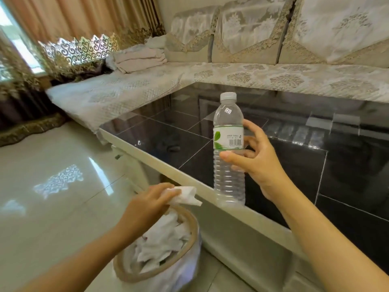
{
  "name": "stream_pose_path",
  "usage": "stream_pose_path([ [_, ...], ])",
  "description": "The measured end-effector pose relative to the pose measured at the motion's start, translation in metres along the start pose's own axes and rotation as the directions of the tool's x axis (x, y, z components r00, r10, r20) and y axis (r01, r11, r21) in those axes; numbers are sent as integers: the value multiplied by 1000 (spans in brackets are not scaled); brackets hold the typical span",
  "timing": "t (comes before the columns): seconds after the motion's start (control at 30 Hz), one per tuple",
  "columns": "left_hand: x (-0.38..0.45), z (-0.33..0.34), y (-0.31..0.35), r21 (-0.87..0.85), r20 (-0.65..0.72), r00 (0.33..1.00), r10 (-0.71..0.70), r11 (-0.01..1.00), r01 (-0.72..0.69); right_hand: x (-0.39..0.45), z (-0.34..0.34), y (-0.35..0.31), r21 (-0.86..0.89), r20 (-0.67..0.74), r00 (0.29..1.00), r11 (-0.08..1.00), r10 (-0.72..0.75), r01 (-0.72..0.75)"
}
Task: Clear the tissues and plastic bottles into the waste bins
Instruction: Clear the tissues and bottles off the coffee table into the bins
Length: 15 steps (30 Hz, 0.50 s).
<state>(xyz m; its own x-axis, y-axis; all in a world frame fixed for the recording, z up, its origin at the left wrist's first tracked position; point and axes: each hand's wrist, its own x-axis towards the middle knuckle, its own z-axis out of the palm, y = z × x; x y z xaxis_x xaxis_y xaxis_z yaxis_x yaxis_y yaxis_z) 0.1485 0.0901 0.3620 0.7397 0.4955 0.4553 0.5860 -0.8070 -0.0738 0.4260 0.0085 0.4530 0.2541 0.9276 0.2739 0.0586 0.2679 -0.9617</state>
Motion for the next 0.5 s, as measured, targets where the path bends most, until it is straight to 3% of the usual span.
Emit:
stream_pose_path([
  [0.13,-60,22,-5,82,208,978,23,996,-41,-19,29,0,13,28,1000,1000,0,0],
  [0.3,-89,55,-10,202,448,894,6,974,-107,-32,45,-4,16,51,999,1000,-7,7],
  [0.5,-52,45,7,256,352,936,-27,964,-69,-36,41,-9,-18,28,1000,1000,-5,5],
])
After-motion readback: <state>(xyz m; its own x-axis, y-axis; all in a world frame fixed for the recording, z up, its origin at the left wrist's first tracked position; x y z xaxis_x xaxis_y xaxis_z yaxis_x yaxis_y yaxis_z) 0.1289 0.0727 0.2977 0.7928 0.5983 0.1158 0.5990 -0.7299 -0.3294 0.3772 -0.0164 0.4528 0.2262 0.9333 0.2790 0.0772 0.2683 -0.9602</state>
